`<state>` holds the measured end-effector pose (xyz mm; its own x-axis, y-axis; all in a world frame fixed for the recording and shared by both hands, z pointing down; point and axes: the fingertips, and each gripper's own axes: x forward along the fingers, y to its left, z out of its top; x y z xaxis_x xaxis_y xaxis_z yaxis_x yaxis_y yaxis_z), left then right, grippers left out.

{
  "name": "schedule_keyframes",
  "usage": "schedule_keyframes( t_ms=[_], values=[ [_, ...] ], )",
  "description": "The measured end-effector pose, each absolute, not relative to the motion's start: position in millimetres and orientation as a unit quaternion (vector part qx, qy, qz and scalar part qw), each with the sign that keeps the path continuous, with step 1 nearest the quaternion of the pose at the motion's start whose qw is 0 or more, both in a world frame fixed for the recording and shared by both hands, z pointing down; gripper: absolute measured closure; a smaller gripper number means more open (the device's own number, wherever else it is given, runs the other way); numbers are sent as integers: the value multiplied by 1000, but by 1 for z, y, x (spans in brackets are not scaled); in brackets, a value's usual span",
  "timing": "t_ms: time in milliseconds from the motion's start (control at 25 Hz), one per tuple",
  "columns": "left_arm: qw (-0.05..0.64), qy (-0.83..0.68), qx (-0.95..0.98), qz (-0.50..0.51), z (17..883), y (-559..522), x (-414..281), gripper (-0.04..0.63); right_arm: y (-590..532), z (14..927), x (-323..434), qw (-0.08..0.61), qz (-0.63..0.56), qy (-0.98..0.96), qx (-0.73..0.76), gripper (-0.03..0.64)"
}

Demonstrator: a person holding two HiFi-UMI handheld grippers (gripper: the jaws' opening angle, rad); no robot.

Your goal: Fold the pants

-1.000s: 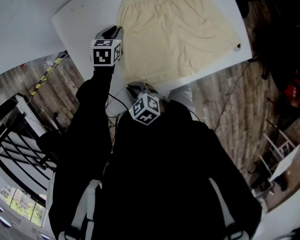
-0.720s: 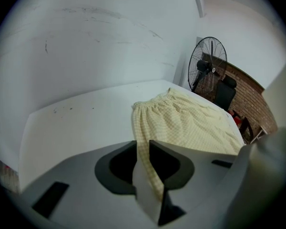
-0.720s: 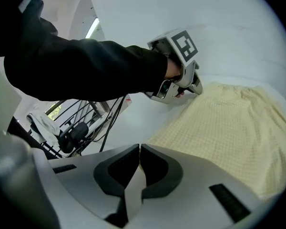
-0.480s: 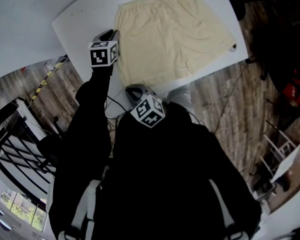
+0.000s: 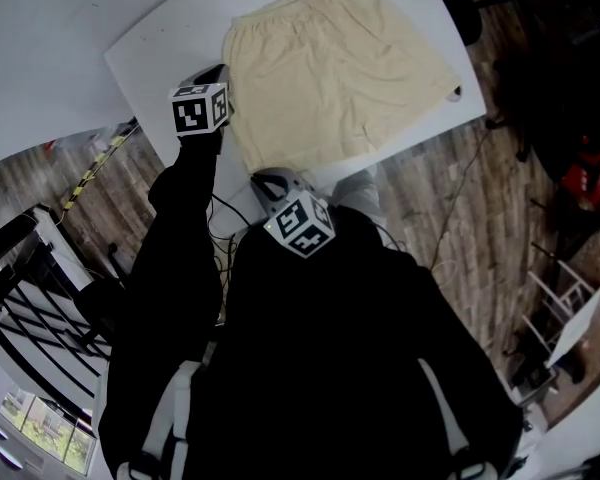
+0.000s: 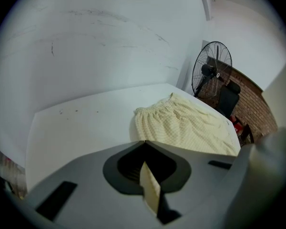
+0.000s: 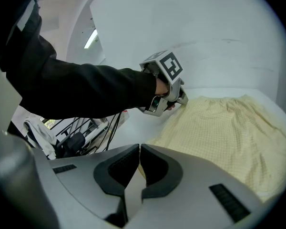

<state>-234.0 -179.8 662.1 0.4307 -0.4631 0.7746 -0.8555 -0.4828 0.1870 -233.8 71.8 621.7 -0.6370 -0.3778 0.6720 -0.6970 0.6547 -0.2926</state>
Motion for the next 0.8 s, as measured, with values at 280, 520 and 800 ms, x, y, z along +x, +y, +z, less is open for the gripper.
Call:
schedule_keyframes(
  t_ms=[280, 520, 800],
  values=[
    [281, -426, 800, 317, 629, -180, -223, 589, 62, 587, -207, 258, 269, -863, 342, 603],
    [268, -431, 807, 301, 603, -182, -202, 589, 55, 565, -176, 235, 263, -859, 371, 603],
    [269, -439, 814, 269, 572, -190, -170, 589, 46, 543, -133, 218, 267, -848, 403, 603]
  ],
)
